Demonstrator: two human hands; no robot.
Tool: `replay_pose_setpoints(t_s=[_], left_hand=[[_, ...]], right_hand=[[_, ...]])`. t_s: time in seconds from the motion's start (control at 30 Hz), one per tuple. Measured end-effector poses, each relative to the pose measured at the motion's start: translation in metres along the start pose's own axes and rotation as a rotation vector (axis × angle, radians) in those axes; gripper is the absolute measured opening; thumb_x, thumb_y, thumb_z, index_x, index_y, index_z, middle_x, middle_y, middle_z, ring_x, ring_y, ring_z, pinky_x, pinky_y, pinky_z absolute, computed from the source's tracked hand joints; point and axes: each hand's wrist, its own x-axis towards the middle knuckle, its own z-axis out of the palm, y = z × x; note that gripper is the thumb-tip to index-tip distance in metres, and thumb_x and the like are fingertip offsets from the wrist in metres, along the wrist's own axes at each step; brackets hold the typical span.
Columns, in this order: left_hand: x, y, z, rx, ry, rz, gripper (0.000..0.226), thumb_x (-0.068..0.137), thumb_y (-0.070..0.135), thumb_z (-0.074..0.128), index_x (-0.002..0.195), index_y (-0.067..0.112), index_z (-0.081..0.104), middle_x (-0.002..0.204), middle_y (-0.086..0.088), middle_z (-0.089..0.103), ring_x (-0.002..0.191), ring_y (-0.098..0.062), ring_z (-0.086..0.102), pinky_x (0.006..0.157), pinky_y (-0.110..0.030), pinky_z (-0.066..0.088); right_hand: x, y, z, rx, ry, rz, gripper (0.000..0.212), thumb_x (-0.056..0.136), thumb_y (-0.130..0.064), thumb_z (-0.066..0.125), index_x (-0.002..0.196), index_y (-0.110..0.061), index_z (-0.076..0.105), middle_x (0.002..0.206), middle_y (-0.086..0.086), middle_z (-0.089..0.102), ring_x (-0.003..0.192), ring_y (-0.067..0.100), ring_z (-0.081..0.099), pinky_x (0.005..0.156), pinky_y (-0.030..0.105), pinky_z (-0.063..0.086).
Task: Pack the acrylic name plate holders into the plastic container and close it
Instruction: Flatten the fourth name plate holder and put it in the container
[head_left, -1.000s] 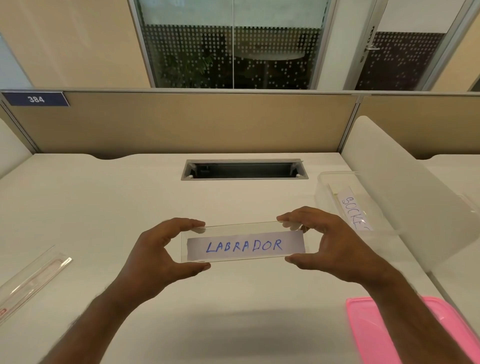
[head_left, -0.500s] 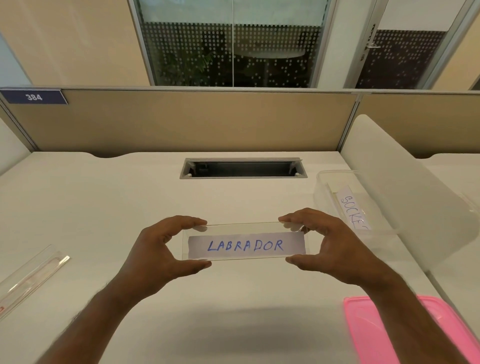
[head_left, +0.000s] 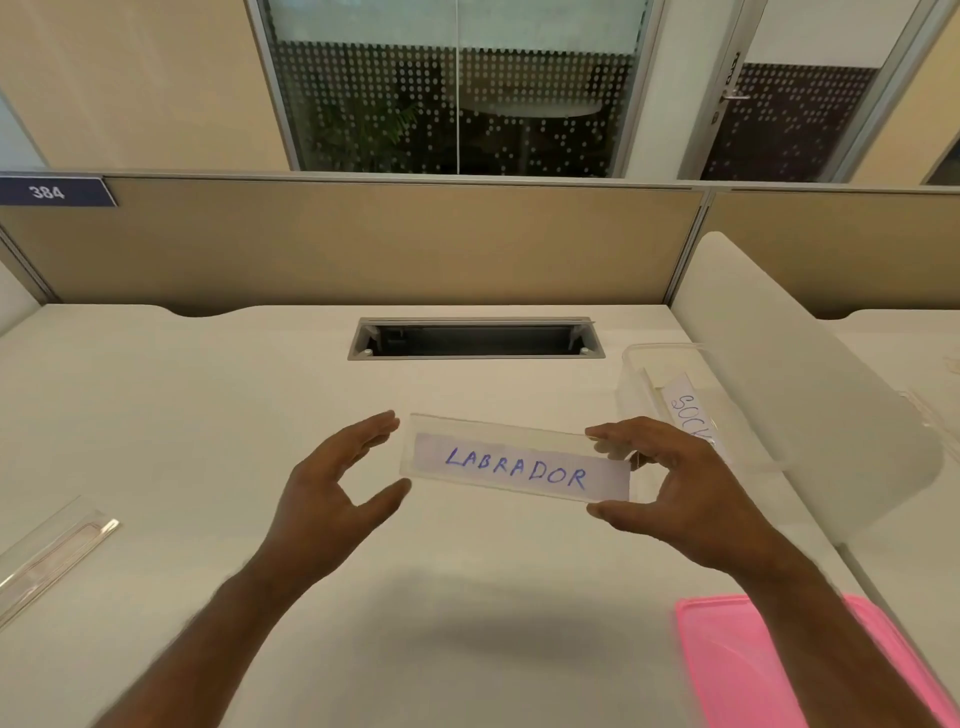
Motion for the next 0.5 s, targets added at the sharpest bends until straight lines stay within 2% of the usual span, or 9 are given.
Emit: replay_pose_setpoints(t_s=[0.07, 0.17, 0.23, 0.33, 0.43, 0.5], left_hand=[[0.005, -0.016, 0.017, 0.034, 0.061, -0.093, 0.059, 0.079, 0.018, 0.080, 0.133, 0.027, 0.058, 0.131, 0.017, 0.062, 0.120, -0.001, 0.058, 0.103, -0.021, 0.045], [0.011, -0.040, 0.047, 0.177, 0.072, -0.209, 0.058, 0.084, 0.033, 0.074, 0.138, 0.028, 0.053, 0.139, 0.011, 0.057, 0.123, -0.010, 0.057, 0.098, -0.023, 0.044], [0.015, -0.054, 0.067, 0.305, 0.002, -0.224, 0.064, 0.087, 0.043, 0.068, 0.144, 0.026, 0.045, 0.147, 0.006, 0.050, 0.129, -0.015, 0.051, 0.104, -0.029, 0.042], [0.024, -0.073, 0.094, 0.441, -0.127, -0.219, 0.073, 0.090, 0.051, 0.060, 0.151, 0.021, 0.034, 0.155, 0.001, 0.040, 0.142, -0.017, 0.037, 0.115, -0.032, 0.030], [0.031, -0.088, 0.114, 0.534, -0.233, -0.209, 0.077, 0.093, 0.056, 0.050, 0.154, 0.017, 0.025, 0.161, 0.000, 0.029, 0.149, -0.018, 0.023, 0.119, -0.033, 0.022], [0.033, -0.096, 0.123, 0.573, -0.249, -0.207, 0.079, 0.094, 0.059, 0.044, 0.156, 0.017, 0.020, 0.164, 0.002, 0.019, 0.152, -0.017, 0.011, 0.121, -0.034, 0.018]], right_hand=[[-0.002, 0.006, -0.004, -0.031, 0.065, 0.036, 0.062, 0.057, -0.016, 0.092, 0.112, -0.030, 0.068, 0.100, -0.013, 0.069, 0.094, 0.012, 0.060, 0.074, 0.026, 0.049], [-0.004, 0.016, -0.011, -0.063, 0.154, 0.096, 0.062, 0.056, -0.015, 0.093, 0.110, -0.032, 0.068, 0.099, -0.011, 0.069, 0.088, 0.006, 0.059, 0.068, 0.019, 0.048], [-0.003, 0.025, -0.015, -0.094, 0.211, 0.139, 0.062, 0.056, -0.015, 0.093, 0.111, -0.029, 0.068, 0.097, -0.009, 0.069, 0.084, 0.008, 0.059, 0.068, 0.021, 0.048], [-0.002, 0.039, -0.019, -0.144, 0.331, 0.217, 0.062, 0.055, -0.018, 0.094, 0.111, -0.024, 0.069, 0.093, -0.006, 0.067, 0.078, 0.010, 0.058, 0.064, 0.023, 0.049], [0.002, 0.054, -0.019, -0.196, 0.451, 0.286, 0.064, 0.057, -0.023, 0.093, 0.116, -0.018, 0.068, 0.092, -0.003, 0.066, 0.075, 0.013, 0.057, 0.067, 0.028, 0.050], [0.006, 0.064, -0.021, -0.241, 0.509, 0.331, 0.066, 0.058, -0.027, 0.093, 0.118, -0.017, 0.067, 0.094, -0.003, 0.066, 0.074, 0.015, 0.057, 0.068, 0.027, 0.047]])
